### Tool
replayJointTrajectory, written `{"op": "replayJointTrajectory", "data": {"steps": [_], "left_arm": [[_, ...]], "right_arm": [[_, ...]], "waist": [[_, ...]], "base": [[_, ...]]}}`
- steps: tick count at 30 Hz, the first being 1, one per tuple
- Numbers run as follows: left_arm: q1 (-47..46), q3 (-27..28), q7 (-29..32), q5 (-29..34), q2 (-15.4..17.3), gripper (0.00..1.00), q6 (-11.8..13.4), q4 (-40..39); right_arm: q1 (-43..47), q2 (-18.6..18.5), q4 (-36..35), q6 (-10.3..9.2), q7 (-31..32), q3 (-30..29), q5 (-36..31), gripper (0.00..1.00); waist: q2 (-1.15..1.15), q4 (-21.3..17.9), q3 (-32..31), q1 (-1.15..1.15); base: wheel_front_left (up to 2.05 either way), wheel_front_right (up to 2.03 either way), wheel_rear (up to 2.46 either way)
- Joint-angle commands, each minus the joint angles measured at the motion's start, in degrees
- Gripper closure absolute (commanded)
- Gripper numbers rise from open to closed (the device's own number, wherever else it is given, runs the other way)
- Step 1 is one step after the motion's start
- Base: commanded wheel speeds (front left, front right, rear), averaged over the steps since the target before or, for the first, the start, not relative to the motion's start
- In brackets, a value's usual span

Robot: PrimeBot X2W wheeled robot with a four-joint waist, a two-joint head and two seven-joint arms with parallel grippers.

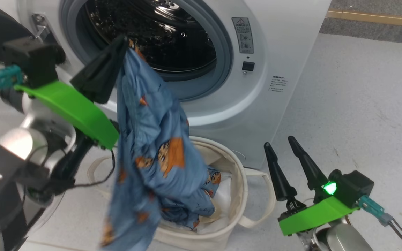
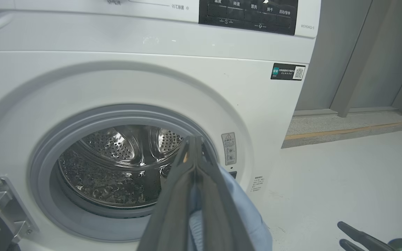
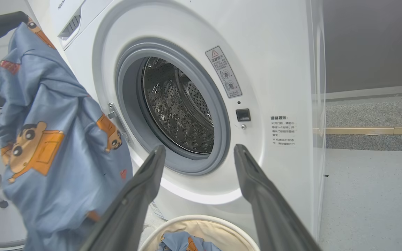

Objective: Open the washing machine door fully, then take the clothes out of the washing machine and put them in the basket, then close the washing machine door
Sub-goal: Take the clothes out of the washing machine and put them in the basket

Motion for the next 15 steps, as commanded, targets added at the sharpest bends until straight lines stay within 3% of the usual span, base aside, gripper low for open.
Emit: {"op": "replayJointTrajectory", "data": {"steps": [1, 15], "left_arm": [[-0.6, 3.2, 0.6, -0.2, 2.8, 1.00, 0.8, -2.5], [10.0, 3.7, -0.3, -4.1, 4.8, 1.00, 3.5, -4.6]], "right_arm": [[-0.7, 0.3, -1.5, 0.43, -0.6, 1.2, 0.5, 0.00], [-1.3, 0.1, -0.5, 0.43, -0.7, 1.9, 0.7, 0.00]], "waist": [[0.00, -0.2, 0.2, 0.01], [0.00, -3.2, 1.7, 0.01]], "base": [[0.00, 0.00, 0.00], [0.00, 0.00, 0.00]]}}
